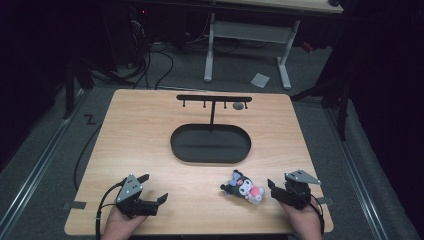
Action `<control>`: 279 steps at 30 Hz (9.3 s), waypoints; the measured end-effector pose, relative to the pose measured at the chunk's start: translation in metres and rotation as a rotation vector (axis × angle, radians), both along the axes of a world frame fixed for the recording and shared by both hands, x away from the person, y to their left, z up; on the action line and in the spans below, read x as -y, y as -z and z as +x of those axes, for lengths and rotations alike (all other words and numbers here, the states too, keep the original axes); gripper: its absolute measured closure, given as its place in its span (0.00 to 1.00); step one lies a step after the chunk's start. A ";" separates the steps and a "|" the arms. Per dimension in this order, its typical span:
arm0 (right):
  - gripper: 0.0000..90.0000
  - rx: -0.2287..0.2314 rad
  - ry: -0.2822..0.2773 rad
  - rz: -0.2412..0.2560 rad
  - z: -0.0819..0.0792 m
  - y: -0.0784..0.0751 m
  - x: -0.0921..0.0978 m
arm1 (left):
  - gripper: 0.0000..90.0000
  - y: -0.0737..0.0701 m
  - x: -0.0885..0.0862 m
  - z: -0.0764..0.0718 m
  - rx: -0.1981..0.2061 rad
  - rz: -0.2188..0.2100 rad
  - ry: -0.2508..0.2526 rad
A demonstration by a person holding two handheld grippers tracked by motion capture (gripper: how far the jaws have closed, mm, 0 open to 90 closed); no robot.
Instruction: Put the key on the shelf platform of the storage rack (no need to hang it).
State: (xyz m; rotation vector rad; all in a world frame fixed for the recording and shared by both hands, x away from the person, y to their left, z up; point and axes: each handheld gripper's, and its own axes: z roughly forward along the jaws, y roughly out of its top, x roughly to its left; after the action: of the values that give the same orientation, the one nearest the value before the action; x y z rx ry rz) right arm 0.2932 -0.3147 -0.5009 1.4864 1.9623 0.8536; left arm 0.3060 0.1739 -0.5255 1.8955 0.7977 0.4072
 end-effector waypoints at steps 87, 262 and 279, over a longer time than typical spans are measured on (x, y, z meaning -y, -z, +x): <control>0.48 -0.559 -0.401 -0.269 0.029 -0.010 -0.080 | 0.06 0.000 -0.003 0.001 -0.004 -0.007 0.003; 0.39 -0.363 -0.077 -0.119 0.132 -0.078 -0.053 | 0.06 0.002 -0.008 0.003 -0.015 -0.011 0.005; 0.38 -0.122 -0.094 -0.003 0.059 -0.023 -0.040 | 0.06 0.002 -0.005 0.003 -0.016 -0.001 0.014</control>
State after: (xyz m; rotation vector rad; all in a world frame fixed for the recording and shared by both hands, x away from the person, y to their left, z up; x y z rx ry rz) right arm 0.3525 -0.2747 -0.4779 1.4858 2.1358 0.8156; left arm 0.3088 0.1787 -0.5278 1.9049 0.7944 0.3832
